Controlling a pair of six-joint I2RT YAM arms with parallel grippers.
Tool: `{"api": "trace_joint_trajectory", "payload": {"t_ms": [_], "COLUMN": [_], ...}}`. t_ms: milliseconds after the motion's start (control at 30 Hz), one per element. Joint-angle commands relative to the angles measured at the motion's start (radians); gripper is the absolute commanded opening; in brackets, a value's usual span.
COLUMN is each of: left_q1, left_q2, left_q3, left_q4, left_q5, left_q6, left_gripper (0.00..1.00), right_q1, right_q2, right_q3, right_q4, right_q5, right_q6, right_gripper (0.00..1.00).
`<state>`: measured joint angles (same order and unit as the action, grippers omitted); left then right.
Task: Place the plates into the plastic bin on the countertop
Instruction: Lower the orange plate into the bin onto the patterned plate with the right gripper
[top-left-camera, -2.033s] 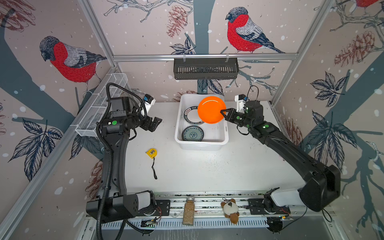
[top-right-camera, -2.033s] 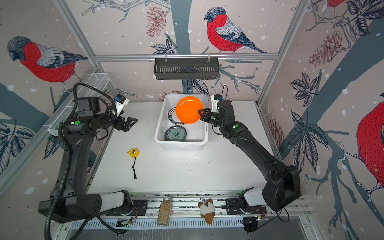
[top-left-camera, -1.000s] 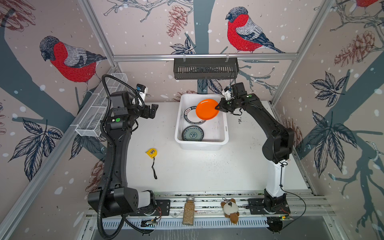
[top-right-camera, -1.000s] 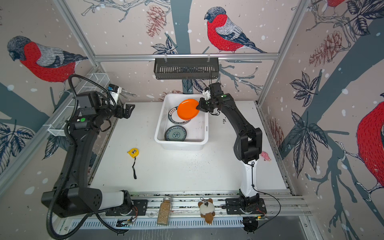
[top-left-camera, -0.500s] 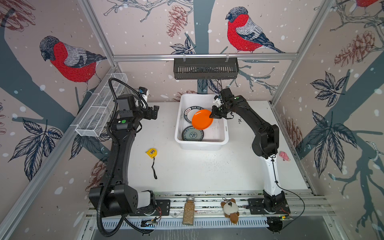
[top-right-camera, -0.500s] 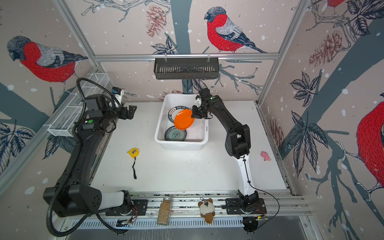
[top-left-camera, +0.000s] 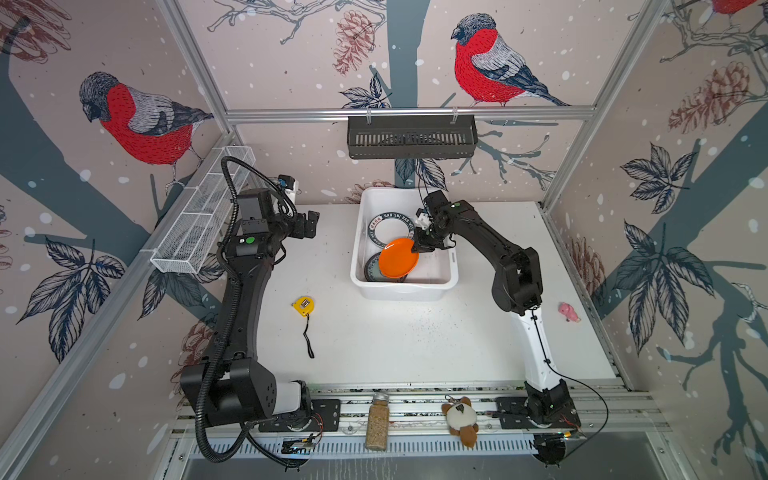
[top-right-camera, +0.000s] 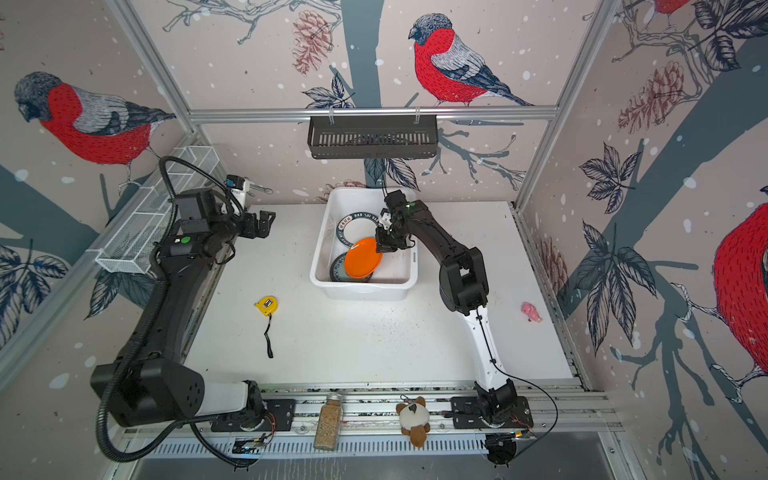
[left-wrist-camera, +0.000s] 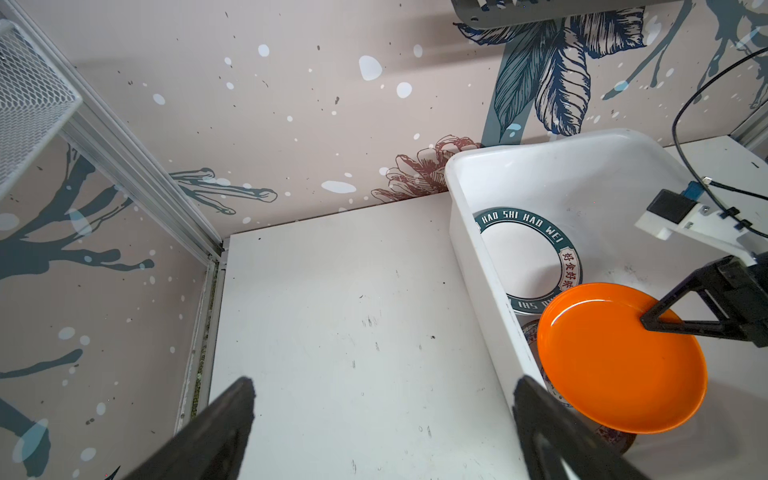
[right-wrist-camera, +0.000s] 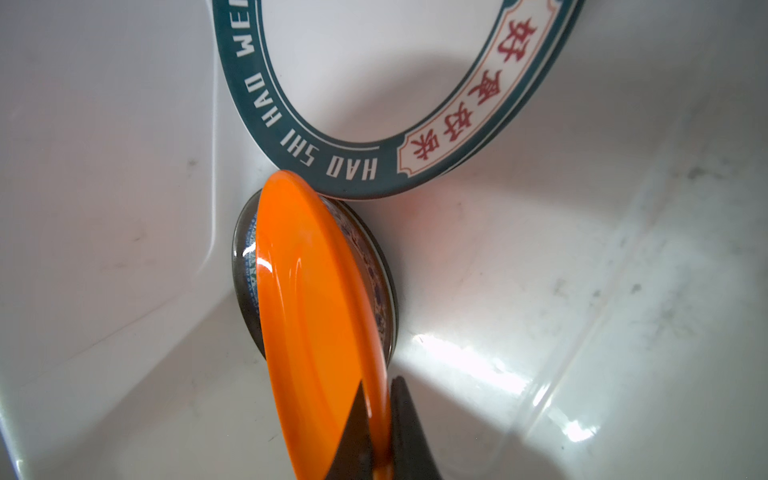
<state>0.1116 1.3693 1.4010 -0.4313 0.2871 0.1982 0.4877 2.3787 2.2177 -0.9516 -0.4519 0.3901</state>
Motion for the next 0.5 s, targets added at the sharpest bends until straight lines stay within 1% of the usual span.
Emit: {"api": "trace_joint_trajectory", "payload": {"t_ms": [0, 467], "left_q1": [0.0, 0.0], "left_q2": [0.002, -0.002], "left_q3": [0.012, -0.002], "left_q4": [0.035, 0.046], "left_q5": [0.006, 0.006], "left_q6": [-0.006, -0.003], "left_gripper": [0.96, 0.96], "right_q1": [0.006, 0.024], "right_q2": [0.003, 0.02], "right_q3": [0.003, 0.0], "right_q4": [-0.014, 0.01], "right_q5": [0.013, -0.019], "right_q6": [-0.007, 0.015], "right_gripper": [0.07, 0.09]}}
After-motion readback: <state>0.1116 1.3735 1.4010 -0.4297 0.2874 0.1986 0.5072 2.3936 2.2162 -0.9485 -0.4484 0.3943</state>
